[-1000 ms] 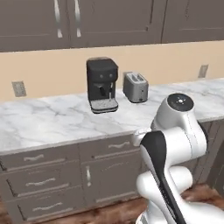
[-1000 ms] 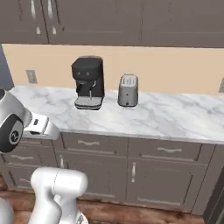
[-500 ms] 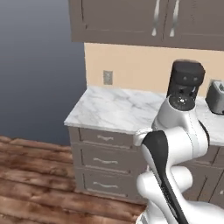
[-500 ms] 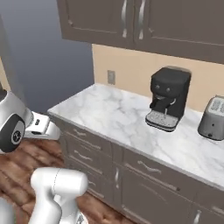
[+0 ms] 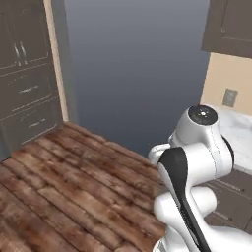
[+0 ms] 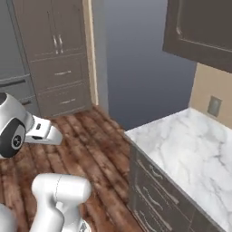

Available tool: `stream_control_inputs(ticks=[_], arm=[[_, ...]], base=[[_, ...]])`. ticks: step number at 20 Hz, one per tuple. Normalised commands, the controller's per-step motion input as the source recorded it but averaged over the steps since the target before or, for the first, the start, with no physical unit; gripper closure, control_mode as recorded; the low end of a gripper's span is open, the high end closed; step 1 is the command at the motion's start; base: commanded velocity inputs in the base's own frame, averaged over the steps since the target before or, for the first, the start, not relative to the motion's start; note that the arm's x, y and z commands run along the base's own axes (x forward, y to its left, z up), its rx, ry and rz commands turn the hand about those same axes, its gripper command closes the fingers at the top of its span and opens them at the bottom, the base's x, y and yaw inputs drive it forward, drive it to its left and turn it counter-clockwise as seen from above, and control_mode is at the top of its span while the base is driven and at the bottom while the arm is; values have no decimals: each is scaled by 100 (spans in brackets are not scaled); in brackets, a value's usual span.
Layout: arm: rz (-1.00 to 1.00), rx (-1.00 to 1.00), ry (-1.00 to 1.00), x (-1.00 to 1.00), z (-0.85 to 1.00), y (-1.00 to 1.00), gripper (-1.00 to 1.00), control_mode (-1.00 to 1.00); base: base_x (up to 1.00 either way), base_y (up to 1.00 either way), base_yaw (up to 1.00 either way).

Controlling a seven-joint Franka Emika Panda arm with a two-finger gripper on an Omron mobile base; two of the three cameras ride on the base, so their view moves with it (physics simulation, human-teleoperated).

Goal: Pick the cup and saucepan and place them in the sink. Then turn on the water.

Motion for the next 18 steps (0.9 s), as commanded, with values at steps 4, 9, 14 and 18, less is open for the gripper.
stream_control_inputs(ticks=[4,9,14,18], arm=[[0,0,0,0,0,0,-100,100],[0,0,0,0,0,0,-100,100],[0,0,0,0,0,0,-100,100],[0,0,0,0,0,0,-100,100]], base=[[29,46,82],[24,46,87],[2,39,83],[0,16,84]])
